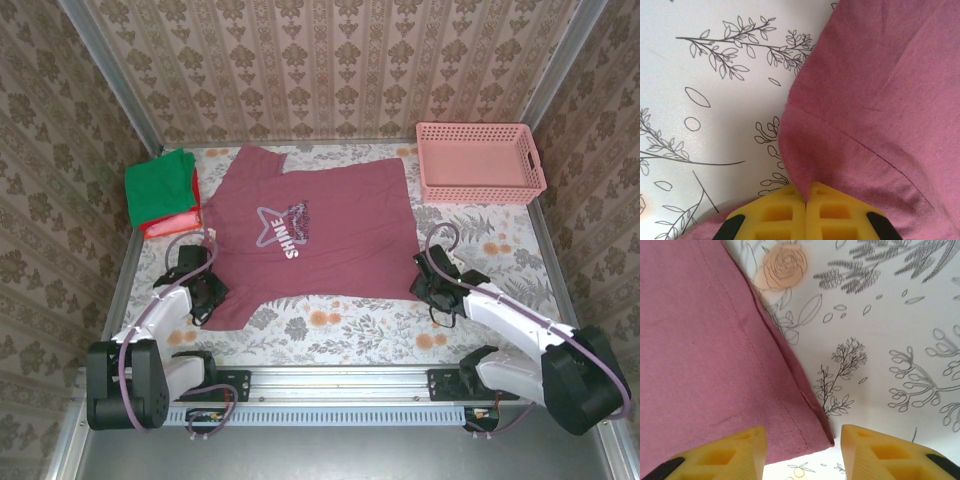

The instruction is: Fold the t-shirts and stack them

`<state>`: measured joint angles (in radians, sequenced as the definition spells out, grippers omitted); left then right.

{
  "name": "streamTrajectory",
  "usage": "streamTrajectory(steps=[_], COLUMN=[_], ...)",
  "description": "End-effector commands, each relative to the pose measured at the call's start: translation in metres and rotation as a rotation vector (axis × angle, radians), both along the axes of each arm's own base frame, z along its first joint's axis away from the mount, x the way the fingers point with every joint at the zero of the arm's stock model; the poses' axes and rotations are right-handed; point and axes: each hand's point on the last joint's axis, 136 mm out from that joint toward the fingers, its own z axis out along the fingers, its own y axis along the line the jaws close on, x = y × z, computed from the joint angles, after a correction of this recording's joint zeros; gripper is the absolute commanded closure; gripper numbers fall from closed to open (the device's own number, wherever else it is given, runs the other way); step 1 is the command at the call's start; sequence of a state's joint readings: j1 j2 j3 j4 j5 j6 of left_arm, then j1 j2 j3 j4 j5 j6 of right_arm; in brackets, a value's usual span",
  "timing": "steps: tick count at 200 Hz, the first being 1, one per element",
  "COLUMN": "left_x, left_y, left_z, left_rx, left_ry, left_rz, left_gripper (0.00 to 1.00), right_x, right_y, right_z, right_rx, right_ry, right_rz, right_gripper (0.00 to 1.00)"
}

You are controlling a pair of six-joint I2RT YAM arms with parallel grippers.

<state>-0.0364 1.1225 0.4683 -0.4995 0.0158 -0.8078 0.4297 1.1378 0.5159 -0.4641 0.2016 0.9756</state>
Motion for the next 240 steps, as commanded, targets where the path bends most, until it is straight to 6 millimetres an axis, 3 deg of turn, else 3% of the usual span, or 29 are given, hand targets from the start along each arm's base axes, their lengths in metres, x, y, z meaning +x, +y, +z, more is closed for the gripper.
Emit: streamTrajectory(steps=[1,36,63,86,107,132,159,208,240], left_x=[-0.006,-0.005,-0.005,-0.004,-0.003,-0.001,0.001,-0.009,0.006], left_y=[0.001,0.000,-0.001,-0.001,-0.001,-0.001,-0.001,0.001,-0.004], left_z=[-0.003,-0.003,-0.002,0.003,0.014,0.033,0.055,0.078,0.087], left_rx=[-0.005,-0.008,-0.014,-0.017,-0.018,-0.018,-0.021,-0.012,-0.040], left_ry=[0.010,0.007,0.000,-0.009,-0.033,-0.070,-0.104,-0.113,-0.150], left_rz=[-0.004,-0.005,-0.002,-0.001,-0.003,-0.004,-0.004,-0.011,-0.027], left_gripper=[1.00,1.00,1.00,1.00,1.00,1.00,1.00,1.00,1.00], right_x=[-0.001,0.001,0.000,-0.002,-0.005,-0.003,-0.013,-0.044,-0.026], right_y=[0.008,0.013,0.013,0.010,0.001,-0.012,-0.029,-0.051,-0.040], right_z=[-0.010,-0.021,-0.027,-0.024,-0.012,0.018,0.041,0.050,0.061], right_rx=[0.038,0.048,0.047,0.038,0.013,-0.015,-0.054,-0.076,-0.044], right_ry=[0.035,0.063,0.074,0.071,0.044,-0.052,-0.100,-0.109,-0.154], right_rz=[0.009,0.022,0.020,0.009,-0.010,-0.043,-0.090,-0.144,-0.101], right_gripper=[0.58,0.60,0.77,1.00,1.00,1.00,1.00,1.00,1.00])
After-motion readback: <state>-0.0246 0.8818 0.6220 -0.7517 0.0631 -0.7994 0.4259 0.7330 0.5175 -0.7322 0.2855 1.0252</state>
